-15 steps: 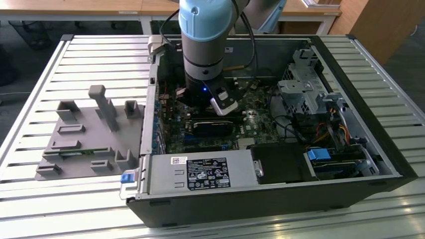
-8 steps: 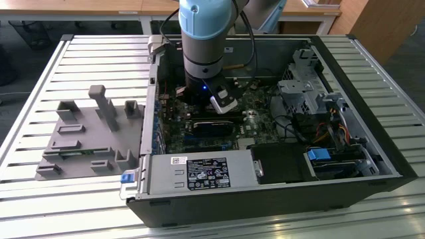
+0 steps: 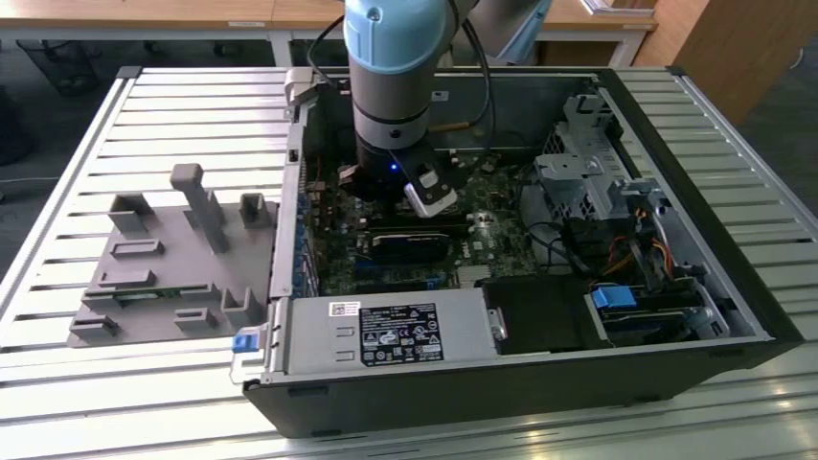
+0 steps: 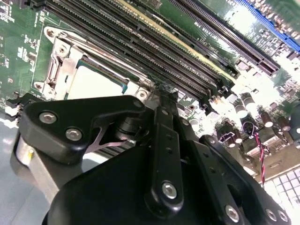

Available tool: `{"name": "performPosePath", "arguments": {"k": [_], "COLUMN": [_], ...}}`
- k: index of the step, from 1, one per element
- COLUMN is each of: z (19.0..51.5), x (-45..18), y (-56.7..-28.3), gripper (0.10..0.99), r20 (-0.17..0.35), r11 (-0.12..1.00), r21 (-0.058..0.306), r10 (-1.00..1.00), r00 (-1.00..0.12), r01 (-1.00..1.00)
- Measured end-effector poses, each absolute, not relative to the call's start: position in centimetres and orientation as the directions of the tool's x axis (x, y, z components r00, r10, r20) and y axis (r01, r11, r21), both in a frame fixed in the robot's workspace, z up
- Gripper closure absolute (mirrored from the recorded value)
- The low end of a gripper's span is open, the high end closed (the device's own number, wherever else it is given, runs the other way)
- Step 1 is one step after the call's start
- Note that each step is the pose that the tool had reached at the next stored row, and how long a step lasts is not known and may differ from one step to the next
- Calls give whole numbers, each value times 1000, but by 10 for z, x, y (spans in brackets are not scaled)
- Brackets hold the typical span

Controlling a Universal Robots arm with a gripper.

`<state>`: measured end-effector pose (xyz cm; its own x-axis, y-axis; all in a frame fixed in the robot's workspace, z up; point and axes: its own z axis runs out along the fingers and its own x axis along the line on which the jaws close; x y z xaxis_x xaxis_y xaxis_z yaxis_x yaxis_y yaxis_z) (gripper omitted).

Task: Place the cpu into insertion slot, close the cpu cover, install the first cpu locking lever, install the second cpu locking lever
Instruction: 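Install the second cpu locking lever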

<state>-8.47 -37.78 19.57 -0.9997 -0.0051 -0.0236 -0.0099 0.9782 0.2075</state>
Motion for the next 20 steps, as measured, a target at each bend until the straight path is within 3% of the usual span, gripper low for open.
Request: {"name": "performPosePath", "arguments": {"k": [20], "z": [225], "x": [-85], "y": [-378], "gripper": [980], "r20": [-21], "r11": [978], "r21": [208], "r10": [-5], "r00": [-1000], "r01": [-10]}}
